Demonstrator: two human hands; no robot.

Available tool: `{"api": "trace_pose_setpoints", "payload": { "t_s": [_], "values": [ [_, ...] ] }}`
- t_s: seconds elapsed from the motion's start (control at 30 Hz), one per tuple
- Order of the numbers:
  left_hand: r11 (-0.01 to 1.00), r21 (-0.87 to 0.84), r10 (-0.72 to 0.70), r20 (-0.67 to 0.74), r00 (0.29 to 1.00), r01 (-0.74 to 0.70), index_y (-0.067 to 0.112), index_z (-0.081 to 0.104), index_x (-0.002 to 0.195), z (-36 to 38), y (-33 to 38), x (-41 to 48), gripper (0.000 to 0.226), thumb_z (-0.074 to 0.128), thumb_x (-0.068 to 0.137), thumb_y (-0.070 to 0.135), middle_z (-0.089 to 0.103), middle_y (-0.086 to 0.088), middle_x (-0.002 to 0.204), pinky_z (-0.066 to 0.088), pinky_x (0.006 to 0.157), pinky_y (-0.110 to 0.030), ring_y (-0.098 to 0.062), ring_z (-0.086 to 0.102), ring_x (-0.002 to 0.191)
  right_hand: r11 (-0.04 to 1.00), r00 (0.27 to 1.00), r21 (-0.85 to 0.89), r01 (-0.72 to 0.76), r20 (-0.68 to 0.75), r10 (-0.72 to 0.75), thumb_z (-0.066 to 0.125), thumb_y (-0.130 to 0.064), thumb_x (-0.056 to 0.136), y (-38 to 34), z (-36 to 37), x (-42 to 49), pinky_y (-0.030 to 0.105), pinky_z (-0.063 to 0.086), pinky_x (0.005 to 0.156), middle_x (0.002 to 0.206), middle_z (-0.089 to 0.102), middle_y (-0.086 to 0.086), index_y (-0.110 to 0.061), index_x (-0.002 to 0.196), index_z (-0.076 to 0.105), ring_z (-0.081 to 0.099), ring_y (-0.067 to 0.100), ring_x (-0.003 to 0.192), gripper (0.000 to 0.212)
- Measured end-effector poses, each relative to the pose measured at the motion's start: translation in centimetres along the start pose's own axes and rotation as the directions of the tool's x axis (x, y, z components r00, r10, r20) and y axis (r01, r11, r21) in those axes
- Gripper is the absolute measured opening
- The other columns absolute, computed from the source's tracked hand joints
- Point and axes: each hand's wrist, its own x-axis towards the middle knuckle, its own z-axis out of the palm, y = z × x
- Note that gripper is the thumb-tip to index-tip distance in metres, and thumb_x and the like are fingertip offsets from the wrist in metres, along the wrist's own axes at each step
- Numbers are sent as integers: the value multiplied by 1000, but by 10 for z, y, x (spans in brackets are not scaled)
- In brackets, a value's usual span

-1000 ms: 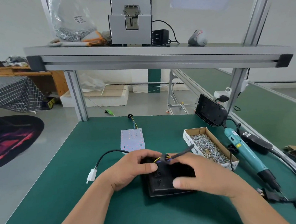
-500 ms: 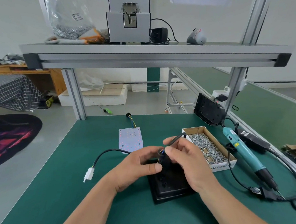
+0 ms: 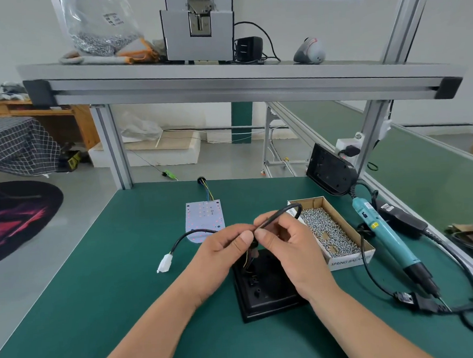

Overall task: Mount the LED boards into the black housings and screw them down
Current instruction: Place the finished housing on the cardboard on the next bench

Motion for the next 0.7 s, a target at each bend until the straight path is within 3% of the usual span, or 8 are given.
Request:
{"api": "trace_pose_setpoints", "payload": {
  "t_s": [0.1, 0.2, 0.3, 0.37, 0.47, 0.57, 0.63, 0.7],
  "values": [
    [999, 30, 13, 19, 1000, -13, 17, 74, 105, 1, -1, 0, 29, 62, 101, 42, 63, -28, 102, 47, 91, -42, -20, 57, 93, 1000, 1000, 7, 28, 13, -28, 71, -12, 99, -1, 0, -1, 17, 53, 82, 97, 76, -1, -26, 104, 75, 70, 11, 93, 16],
    [996, 91, 10, 96, 995, -18, 12, 74, 109, 1, -2, 0, 32, 62, 103, 41, 61, -28, 96, 41, 85, -40, -20, 51, 89, 1000, 1000, 9, 29, 2, -29, 66, -4, 101, 0, 1, -1, 18, 53, 80, 90, 73, 4, -18, 97, 73, 67, 10, 86, 16],
    [991, 133, -2, 142, 990, -17, 9, 75, 112, -1, -3, 1, 32, 62, 103, 37, 65, -28, 101, 46, 87, -46, -25, 56, 90, 1000, 1000, 0, 0, -19, 0, 64, -3, 101, 5, 0, -1, 22, 54, 77, 87, 70, 8, -17, 94, 71, 65, 11, 82, 17],
    [988, 153, -26, 167, 986, 0, 8, 75, 117, -4, -3, 0, 32, 61, 104, 33, 68, -25, 115, 49, 100, -50, -32, 63, 103, 1000, 1000, 10, -2, -28, 2, 64, -8, 99, 6, 0, -1, 23, 55, 75, 86, 69, 10, -18, 92, 71, 65, 12, 79, 14],
    [984, 176, -56, 207, 977, 19, -1, 72, 118, -7, -3, -1, 38, 59, 103, 32, 66, -24, 112, 44, 105, -46, -19, 59, 107, 1000, 999, 7, 1, -41, 0, 64, -16, 96, 8, 0, -2, 24, 55, 73, 83, 70, 10, -21, 90, 71, 66, 15, 76, 10],
    [982, 185, -67, 232, 970, 24, 4, 73, 127, -9, -5, -1, 37, 59, 103, 27, 70, -17, 128, 36, 122, -50, -17, 57, 136, 1000, 998, -20, 1, -71, -2, 65, -19, 96, 12, -2, -2, 28, 57, 77, 85, 72, 6, -21, 92, 72, 68, 20, 80, 8],
    [981, 191, -67, 252, 965, 19, 7, 72, 132, -12, -8, 0, 33, 61, 105, 20, 70, -5, 139, 32, 126, -50, -19, 49, 147, 1000, 996, -11, -9, -85, 8, 64, -21, 96, 15, -3, -2, 36, 59, 81, 85, 72, 4, -22, 93, 72, 69, 23, 83, 8],
    [981, 188, -88, 258, 962, 40, 11, 74, 131, -14, -13, 2, 27, 62, 107, 11, 65, 13, 145, 27, 129, -42, -9, 38, 154, 1000, 995, -6, -13, -101, 13, 64, -22, 96, 16, -3, -2, 39, 59, 86, 86, 73, 3, -23, 93, 73, 71, 23, 86, 9]
  ]
}}
